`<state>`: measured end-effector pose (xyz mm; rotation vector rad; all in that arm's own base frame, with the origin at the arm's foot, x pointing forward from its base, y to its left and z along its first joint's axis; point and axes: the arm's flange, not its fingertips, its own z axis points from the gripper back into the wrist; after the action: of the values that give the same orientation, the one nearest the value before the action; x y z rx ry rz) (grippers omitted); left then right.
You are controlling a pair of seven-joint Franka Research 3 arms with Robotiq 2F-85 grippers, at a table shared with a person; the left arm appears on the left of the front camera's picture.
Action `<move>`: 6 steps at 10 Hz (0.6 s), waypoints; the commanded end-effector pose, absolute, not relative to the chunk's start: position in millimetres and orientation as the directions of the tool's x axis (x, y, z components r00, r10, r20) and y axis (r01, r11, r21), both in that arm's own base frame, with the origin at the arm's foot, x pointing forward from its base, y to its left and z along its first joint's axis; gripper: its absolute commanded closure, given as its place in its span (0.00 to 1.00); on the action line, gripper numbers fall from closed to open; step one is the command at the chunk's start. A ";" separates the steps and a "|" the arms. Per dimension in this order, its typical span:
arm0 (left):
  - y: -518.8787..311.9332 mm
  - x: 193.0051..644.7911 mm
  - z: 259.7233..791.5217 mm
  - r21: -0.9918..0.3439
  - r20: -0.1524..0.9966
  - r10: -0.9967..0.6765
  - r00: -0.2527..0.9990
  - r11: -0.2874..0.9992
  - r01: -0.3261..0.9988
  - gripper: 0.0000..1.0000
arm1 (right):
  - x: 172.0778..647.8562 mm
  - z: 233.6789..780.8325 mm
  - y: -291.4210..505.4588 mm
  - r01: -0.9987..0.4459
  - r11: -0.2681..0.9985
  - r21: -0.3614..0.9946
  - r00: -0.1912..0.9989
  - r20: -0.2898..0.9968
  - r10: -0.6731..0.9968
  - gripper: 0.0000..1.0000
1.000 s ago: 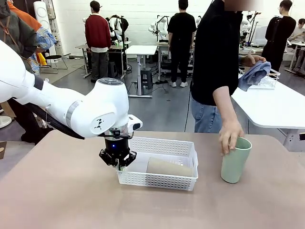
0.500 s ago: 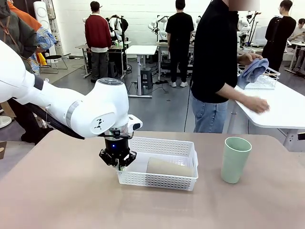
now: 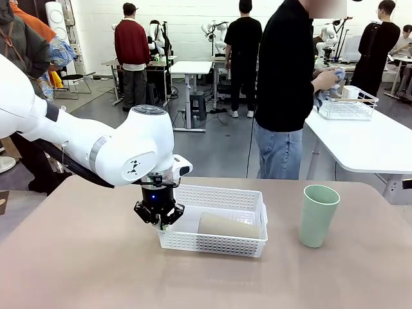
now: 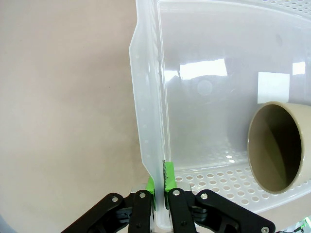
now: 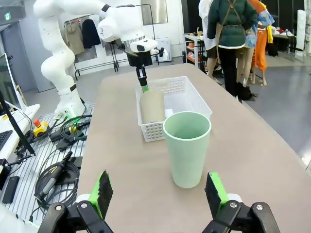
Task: Clean and organize the cups into the basket.
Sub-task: Pick up the Reusable plastic cup from the right side of the table and stack it inside the Organizing basket in the center of the table.
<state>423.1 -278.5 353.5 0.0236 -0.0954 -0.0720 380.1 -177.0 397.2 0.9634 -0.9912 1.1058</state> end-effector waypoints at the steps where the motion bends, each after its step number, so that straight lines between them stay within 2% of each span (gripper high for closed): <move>1: -276.0 420.5 352.9 0.031 0.100 -0.087 0.991 0.996 0.085 1.00 | 381.2 398.4 -175.9 -0.978 0.175 0.110 0.152 0.956 0.250 0.00; 5: -276.0 420.5 352.9 0.031 0.100 -0.087 0.991 0.996 0.085 1.00 | 380.1 397.2 -177.0 -0.977 0.178 0.114 0.157 0.956 0.247 0.00; 6: -276.0 420.5 352.9 0.031 0.100 -0.087 0.991 0.996 0.085 1.00 | 377.8 367.0 -177.9 -0.968 0.197 0.153 0.205 0.938 0.280 0.00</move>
<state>423.1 -278.5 353.5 0.0236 -0.0955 -0.0720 379.1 -177.9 389.6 0.9589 -0.9753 1.0946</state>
